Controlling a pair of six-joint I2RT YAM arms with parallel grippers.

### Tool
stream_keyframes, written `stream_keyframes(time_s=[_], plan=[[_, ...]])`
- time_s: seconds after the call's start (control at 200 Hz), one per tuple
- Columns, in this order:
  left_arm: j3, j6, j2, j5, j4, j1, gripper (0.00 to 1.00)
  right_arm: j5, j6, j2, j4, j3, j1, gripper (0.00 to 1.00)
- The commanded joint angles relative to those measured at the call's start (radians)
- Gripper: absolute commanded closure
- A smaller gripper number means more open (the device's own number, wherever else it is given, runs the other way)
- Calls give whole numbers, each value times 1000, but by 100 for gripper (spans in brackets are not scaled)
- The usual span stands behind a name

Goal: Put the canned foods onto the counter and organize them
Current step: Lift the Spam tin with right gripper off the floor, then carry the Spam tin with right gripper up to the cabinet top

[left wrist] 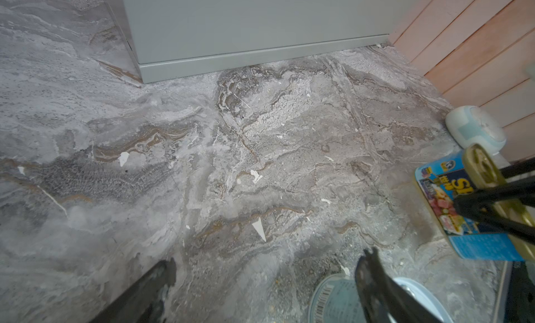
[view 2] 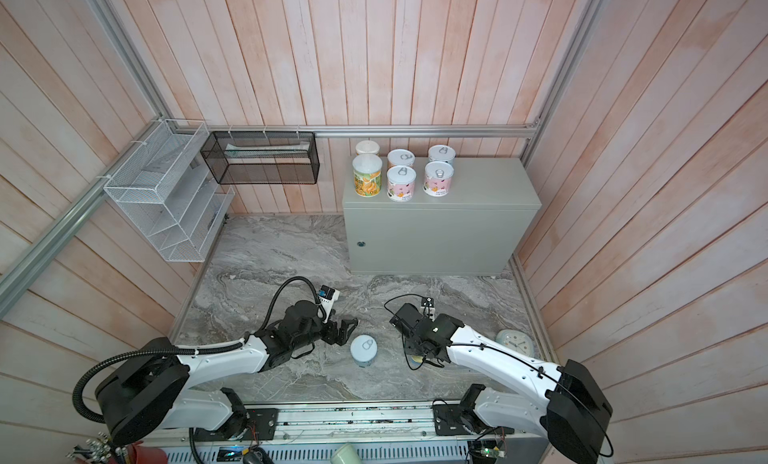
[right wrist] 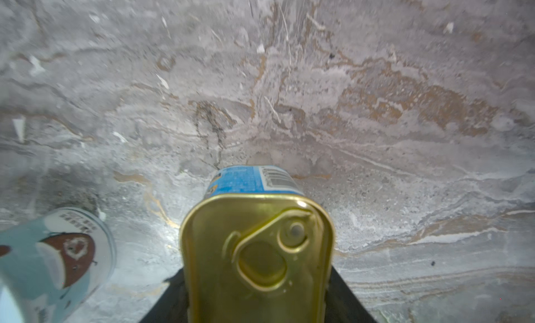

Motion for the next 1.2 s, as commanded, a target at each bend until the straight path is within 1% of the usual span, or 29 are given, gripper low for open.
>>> stream_keyframes(time_s=[0.0,0.28,0.49,0.63,0.83,0.97,1.195], plan=[[21,-5,7,5,-2,-1,0,96,2,-38,-56,62,5,66],[21,-7,7,7,-3,0,0,288,-6,-99,-152,208,-1,68],[21,-6,7,6,-3,0,0,340,-106,-102,-193,343,-74,69],[21,-9,12,10,0,0,0,316,-239,-115,-135,422,-172,69],[22,-6,14,7,-1,-1,0,275,-399,-82,-72,529,-298,70],[23,-6,15,7,-1,-1,0,261,-484,-41,-31,611,-348,70],[23,-6,13,9,-3,-1,0,253,-586,33,18,755,-404,70]])
